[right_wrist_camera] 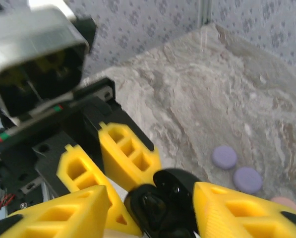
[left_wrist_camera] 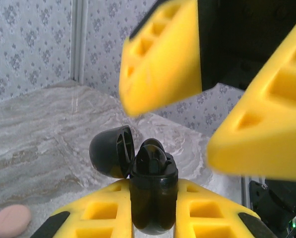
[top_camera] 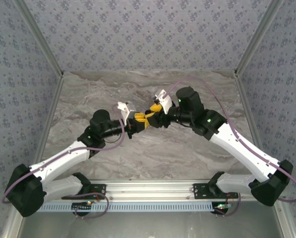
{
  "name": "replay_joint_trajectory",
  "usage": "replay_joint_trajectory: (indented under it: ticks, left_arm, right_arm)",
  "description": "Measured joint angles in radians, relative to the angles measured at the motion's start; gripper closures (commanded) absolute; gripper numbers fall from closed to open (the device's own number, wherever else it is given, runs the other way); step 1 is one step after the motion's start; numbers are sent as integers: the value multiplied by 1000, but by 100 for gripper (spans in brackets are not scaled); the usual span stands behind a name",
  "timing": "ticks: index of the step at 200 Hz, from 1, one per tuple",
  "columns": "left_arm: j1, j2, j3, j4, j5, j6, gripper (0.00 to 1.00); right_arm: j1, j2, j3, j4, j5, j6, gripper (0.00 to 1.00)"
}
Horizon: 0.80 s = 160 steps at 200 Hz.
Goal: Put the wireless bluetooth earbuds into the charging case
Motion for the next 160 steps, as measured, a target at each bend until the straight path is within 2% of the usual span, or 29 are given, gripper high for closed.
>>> replay_joint_trajectory:
  ticks: [45, 73, 93, 119, 160]
  left_arm:
    - [-1, 0, 0, 76, -20, -18, 100]
    - [-1, -1, 0, 130, -41, -25, 100]
    - [0, -2, 0, 167, -51, -25, 100]
    - [-1, -2, 0, 191, -51, -25, 100]
    - [-1, 1, 25, 215, -46, -25, 100]
  right_arm:
    - [-95, -41, 84, 4, -80, 60, 20]
    - [-181, -56, 88, 4, -133, 120, 12]
    - [-249, -56, 63, 41, -210, 195, 0]
    - [-270, -32, 37, 84, -317, 283, 0]
    - [-228, 32, 33, 110, -413, 338, 0]
